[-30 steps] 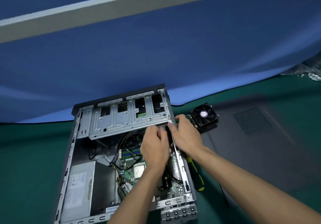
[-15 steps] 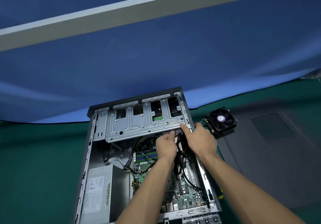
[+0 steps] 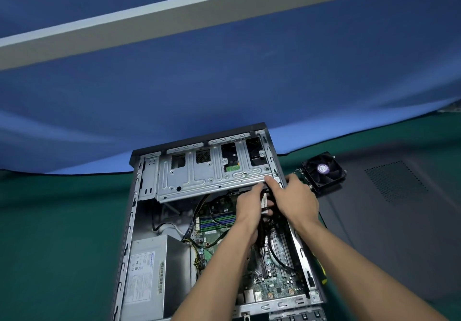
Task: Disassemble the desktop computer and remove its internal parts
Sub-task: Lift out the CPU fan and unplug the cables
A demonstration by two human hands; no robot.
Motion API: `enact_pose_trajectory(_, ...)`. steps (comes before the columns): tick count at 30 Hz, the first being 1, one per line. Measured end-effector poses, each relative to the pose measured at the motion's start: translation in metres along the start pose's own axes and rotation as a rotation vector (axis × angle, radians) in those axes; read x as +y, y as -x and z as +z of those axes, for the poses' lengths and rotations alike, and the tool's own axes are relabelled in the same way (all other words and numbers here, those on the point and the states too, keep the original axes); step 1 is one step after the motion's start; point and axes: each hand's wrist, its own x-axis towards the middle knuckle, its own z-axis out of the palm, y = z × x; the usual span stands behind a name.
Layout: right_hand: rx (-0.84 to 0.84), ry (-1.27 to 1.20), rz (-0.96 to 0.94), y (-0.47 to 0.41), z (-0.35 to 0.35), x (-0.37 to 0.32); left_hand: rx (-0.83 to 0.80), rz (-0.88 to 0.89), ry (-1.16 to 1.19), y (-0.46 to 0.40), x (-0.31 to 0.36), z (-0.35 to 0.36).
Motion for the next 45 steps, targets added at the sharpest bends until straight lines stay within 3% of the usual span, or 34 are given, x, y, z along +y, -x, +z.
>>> enact_pose_trajectory(3,-0.002,0.003,0.004,-0.002,0.001,0.001,0.028,0.066,-0.082,-0.006,-0.004,0.001)
enact_pose_trajectory(11,-0.002,-0.009,0.001,-0.001,-0.001,0.0,0.008,0.161,0.043,-0.005,-0.017,0.004)
enact_pose_trajectory(15,-0.002,-0.008,-0.012,-0.001,-0.001,0.0,-0.039,0.224,-0.082,0.005,-0.027,-0.002)
enact_pose_trajectory(21,-0.008,-0.018,-0.03,0.0,-0.001,0.001,-0.001,0.101,-0.005,0.018,-0.033,-0.019)
enact_pose_trajectory(27,0.006,0.035,-0.067,0.004,-0.003,0.002,-0.071,0.213,-0.55,0.02,-0.046,-0.034)
enact_pose_trajectory(31,0.023,0.089,-0.094,0.005,-0.003,0.002,-0.075,0.255,-0.603,0.014,-0.051,-0.039)
enact_pose_trajectory(40,0.043,0.114,-0.094,0.001,-0.001,0.001,0.094,0.087,-0.73,-0.02,-0.04,-0.024)
enact_pose_trajectory(42,0.046,0.12,-0.092,0.0,-0.001,0.001,0.045,0.065,-0.837,-0.026,-0.042,-0.023)
enact_pose_trajectory(45,0.045,0.153,-0.098,-0.001,0.0,0.002,0.002,0.21,-1.103,-0.03,-0.046,-0.021)
